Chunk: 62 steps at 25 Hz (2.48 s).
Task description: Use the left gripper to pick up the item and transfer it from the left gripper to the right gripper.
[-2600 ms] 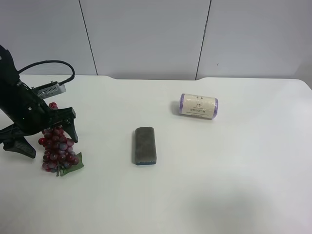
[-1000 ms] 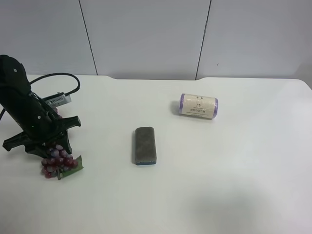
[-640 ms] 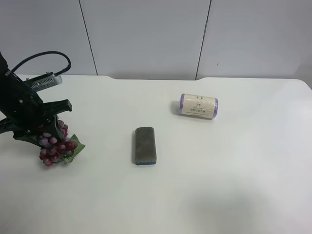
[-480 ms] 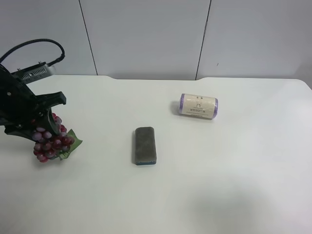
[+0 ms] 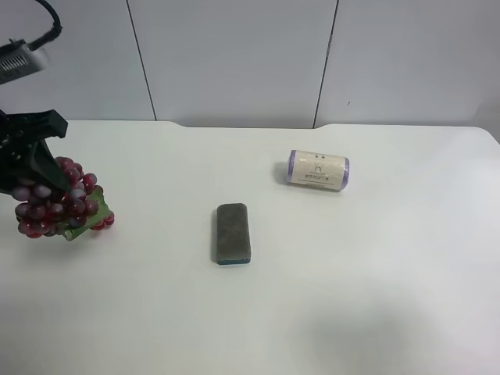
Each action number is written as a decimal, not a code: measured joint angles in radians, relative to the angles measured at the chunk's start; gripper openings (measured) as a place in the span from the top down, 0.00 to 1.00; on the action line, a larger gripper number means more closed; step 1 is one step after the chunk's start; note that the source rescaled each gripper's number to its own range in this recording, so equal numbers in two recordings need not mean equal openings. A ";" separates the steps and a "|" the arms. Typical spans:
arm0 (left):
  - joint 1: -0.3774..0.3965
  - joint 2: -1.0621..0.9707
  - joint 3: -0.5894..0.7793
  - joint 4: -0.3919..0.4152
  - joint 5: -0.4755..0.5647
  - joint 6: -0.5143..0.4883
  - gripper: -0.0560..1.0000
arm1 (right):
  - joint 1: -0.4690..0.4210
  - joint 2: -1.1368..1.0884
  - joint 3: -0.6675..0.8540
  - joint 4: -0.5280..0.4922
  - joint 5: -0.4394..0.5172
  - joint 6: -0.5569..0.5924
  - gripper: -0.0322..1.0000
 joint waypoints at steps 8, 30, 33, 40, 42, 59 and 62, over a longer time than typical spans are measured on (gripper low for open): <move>0.000 -0.071 -0.073 -0.072 0.118 0.167 0.93 | 0.000 0.000 0.000 0.000 0.000 0.000 0.00; -0.339 0.010 -0.292 -0.066 0.158 0.491 0.93 | 0.000 0.000 0.000 0.000 0.000 0.000 0.00; -0.416 0.052 -0.315 -0.053 0.140 0.540 0.93 | 0.000 0.000 0.000 0.000 0.000 0.000 0.00; -0.527 0.137 -0.394 -0.034 0.131 0.698 0.93 | 0.000 0.000 0.000 0.000 0.000 0.000 0.00; -0.541 0.148 -0.405 -0.033 0.120 0.740 0.93 | 0.000 0.000 0.000 0.000 0.000 0.000 0.00; -0.547 0.152 -0.407 -0.033 0.079 1.063 0.94 | 0.000 0.000 0.000 0.000 0.000 0.000 0.00; -0.547 0.152 -0.407 -0.033 0.062 1.084 0.94 | 0.000 0.000 0.000 0.000 0.000 0.000 0.00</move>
